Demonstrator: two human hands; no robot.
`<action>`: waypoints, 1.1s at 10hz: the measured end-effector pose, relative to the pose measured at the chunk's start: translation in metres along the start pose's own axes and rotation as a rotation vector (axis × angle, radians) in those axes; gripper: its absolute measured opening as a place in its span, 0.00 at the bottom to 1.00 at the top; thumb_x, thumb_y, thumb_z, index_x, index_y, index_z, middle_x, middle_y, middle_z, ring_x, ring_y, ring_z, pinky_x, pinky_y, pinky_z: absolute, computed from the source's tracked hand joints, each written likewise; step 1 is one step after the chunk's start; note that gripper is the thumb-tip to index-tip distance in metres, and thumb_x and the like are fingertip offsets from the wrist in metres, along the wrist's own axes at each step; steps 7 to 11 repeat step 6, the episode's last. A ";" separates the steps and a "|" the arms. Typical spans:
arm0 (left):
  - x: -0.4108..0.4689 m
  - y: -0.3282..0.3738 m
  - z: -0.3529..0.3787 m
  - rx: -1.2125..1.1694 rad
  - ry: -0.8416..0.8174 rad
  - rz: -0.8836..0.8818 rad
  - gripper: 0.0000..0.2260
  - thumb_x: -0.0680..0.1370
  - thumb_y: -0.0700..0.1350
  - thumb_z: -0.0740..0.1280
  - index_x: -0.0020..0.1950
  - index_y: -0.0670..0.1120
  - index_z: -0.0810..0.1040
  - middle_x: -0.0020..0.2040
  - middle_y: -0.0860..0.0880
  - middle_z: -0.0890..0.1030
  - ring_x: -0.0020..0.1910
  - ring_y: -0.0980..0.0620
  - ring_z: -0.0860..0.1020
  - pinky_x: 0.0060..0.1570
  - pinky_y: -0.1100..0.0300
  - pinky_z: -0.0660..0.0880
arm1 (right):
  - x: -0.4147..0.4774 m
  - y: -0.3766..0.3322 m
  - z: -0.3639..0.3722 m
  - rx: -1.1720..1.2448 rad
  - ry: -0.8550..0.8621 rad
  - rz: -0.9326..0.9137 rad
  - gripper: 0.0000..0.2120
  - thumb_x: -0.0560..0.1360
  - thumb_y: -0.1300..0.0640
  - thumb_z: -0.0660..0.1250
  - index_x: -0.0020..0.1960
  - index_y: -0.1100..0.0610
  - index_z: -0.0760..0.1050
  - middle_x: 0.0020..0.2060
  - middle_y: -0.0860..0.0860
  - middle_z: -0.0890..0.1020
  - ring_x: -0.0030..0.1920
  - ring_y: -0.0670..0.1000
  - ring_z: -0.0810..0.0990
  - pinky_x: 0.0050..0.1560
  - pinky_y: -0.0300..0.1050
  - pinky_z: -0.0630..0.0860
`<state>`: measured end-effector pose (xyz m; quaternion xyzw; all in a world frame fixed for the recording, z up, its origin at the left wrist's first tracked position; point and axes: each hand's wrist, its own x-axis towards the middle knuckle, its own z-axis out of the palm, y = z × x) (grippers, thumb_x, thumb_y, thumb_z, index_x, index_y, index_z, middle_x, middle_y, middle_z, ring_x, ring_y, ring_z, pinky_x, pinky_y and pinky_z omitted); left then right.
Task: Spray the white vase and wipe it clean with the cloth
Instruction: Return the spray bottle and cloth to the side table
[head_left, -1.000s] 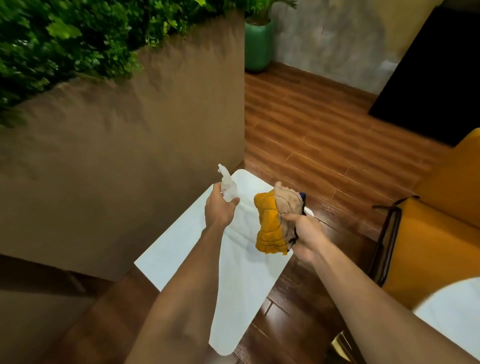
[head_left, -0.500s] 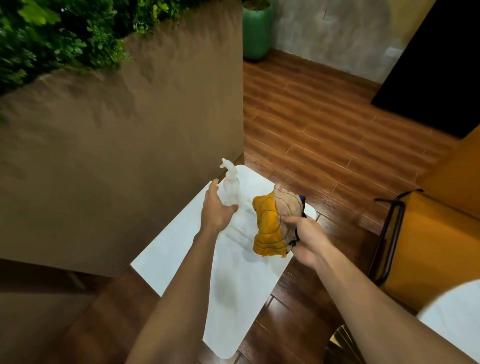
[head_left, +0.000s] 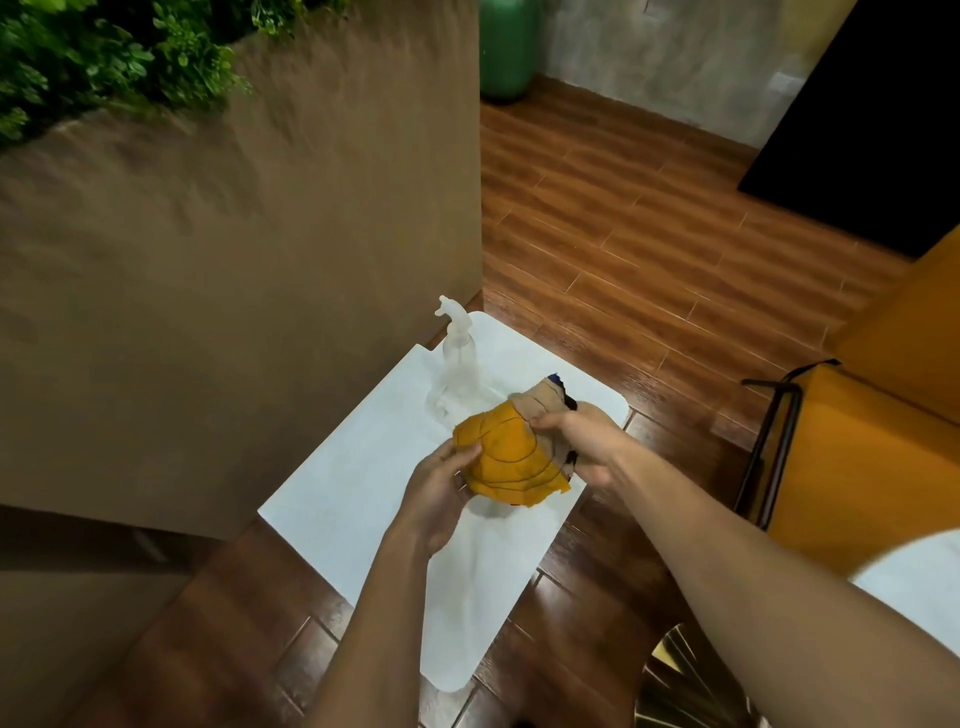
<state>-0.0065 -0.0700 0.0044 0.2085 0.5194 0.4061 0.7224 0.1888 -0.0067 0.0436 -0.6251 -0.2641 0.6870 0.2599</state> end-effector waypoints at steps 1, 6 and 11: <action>0.012 -0.004 -0.003 0.182 0.174 0.071 0.09 0.78 0.41 0.71 0.58 0.48 0.83 0.55 0.45 0.86 0.55 0.41 0.84 0.54 0.45 0.82 | 0.013 -0.007 0.002 -0.297 0.054 -0.116 0.05 0.74 0.65 0.72 0.50 0.58 0.82 0.47 0.59 0.85 0.50 0.59 0.84 0.53 0.55 0.83; 0.053 -0.012 0.002 0.590 0.506 0.177 0.24 0.78 0.44 0.73 0.73 0.50 0.72 0.65 0.47 0.81 0.61 0.44 0.81 0.61 0.45 0.79 | 0.060 -0.021 0.010 -0.958 0.199 -0.350 0.21 0.77 0.59 0.69 0.70 0.52 0.77 0.62 0.54 0.83 0.59 0.60 0.81 0.54 0.51 0.81; 0.053 -0.012 0.002 0.590 0.506 0.177 0.24 0.78 0.44 0.73 0.73 0.50 0.72 0.65 0.47 0.81 0.61 0.44 0.81 0.61 0.45 0.79 | 0.060 -0.021 0.010 -0.958 0.199 -0.350 0.21 0.77 0.59 0.69 0.70 0.52 0.77 0.62 0.54 0.83 0.59 0.60 0.81 0.54 0.51 0.81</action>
